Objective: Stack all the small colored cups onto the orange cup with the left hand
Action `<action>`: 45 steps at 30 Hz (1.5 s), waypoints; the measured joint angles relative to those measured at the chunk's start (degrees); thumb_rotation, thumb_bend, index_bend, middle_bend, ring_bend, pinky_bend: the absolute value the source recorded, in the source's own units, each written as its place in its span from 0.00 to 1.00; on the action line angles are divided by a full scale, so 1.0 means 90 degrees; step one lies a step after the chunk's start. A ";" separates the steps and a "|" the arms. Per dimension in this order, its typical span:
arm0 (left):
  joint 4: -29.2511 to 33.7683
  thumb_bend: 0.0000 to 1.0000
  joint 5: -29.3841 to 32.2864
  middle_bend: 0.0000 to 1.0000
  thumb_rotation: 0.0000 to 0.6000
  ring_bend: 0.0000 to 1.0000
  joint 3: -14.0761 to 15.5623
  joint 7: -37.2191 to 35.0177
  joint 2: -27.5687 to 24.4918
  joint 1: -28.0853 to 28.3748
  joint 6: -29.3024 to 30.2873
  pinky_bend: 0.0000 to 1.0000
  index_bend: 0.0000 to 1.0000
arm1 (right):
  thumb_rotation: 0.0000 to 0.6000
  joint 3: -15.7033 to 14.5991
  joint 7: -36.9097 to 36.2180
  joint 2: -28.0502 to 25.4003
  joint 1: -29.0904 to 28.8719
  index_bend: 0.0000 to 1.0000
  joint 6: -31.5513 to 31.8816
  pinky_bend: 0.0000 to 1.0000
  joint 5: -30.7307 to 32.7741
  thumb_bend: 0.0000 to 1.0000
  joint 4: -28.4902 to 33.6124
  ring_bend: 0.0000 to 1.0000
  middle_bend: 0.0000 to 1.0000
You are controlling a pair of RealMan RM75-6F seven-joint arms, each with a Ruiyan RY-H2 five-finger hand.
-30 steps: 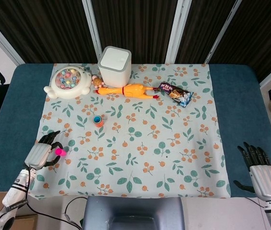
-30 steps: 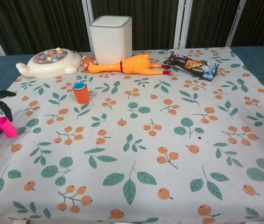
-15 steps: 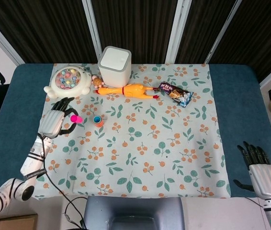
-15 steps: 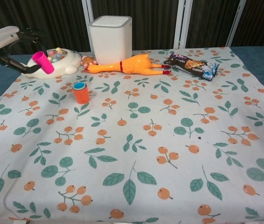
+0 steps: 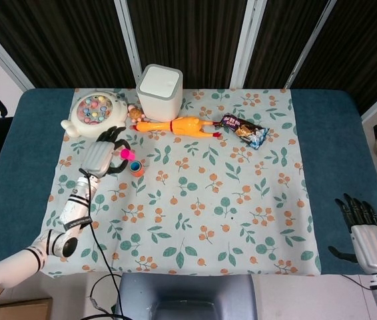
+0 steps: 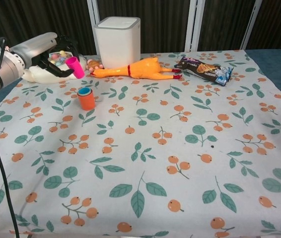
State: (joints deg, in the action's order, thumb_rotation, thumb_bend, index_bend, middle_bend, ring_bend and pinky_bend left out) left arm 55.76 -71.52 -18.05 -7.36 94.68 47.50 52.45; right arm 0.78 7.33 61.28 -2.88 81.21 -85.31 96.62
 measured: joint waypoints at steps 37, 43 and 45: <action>-0.0704 0.40 -0.0074 0.09 1.00 0.00 0.0471 0.0048 0.0415 0.0037 -0.0187 0.15 0.39 | 1.00 -0.0014 0.0029 0.0023 -0.0013 0.00 0.0016 0.00 -0.0007 0.22 -0.0009 0.00 0.00; -0.0606 0.38 0.0043 0.01 1.00 0.00 0.0472 0.0121 0.0364 0.0050 -0.0421 0.14 0.00 | 1.00 -0.0021 0.0006 0.0009 -0.0010 0.00 0.0027 0.00 -0.0025 0.22 -0.0002 0.00 0.00; -0.0493 0.37 0.0097 0.00 1.00 0.00 0.0459 0.0178 0.0305 0.0048 -0.0476 0.14 0.00 | 1.00 -0.0023 -0.0005 0.0004 -0.0006 0.00 0.0037 0.00 -0.0033 0.22 0.0000 0.00 0.00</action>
State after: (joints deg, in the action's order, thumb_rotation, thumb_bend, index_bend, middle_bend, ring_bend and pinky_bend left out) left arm 51.33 -70.64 -13.92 -5.76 97.42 47.93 48.17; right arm 0.57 7.29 61.32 -2.94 81.54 -85.61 96.62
